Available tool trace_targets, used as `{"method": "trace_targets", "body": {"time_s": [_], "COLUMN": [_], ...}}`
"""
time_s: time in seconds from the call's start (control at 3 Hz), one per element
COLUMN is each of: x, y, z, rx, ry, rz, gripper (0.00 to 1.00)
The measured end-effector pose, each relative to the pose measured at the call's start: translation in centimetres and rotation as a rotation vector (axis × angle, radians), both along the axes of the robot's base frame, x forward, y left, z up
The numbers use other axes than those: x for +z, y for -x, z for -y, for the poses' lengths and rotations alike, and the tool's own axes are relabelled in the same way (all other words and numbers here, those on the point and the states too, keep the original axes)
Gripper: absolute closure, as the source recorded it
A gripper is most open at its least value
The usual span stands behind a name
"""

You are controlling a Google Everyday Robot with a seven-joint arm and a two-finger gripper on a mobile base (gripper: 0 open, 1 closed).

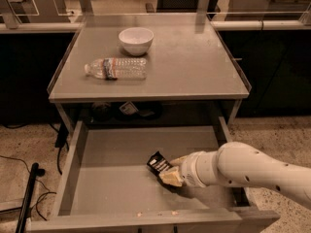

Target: Place rxbar chocolate into top drawer

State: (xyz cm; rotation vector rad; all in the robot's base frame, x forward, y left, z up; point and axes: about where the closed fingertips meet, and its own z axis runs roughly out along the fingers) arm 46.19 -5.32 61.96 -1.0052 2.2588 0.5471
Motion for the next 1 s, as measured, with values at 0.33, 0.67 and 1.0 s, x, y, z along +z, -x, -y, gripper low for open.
{"method": "trace_targets", "body": {"time_s": [0.33,0.67,1.0], "x": [0.00,0.00,0.00], "y": [0.00,0.00,0.00], "z": [0.00,-0.01,-0.01], "rx": [0.000,0.000,0.000], "ry": [0.000,0.000,0.000], "rz": [0.000,0.000,0.000], "gripper": [0.15,0.00,0.00]}}
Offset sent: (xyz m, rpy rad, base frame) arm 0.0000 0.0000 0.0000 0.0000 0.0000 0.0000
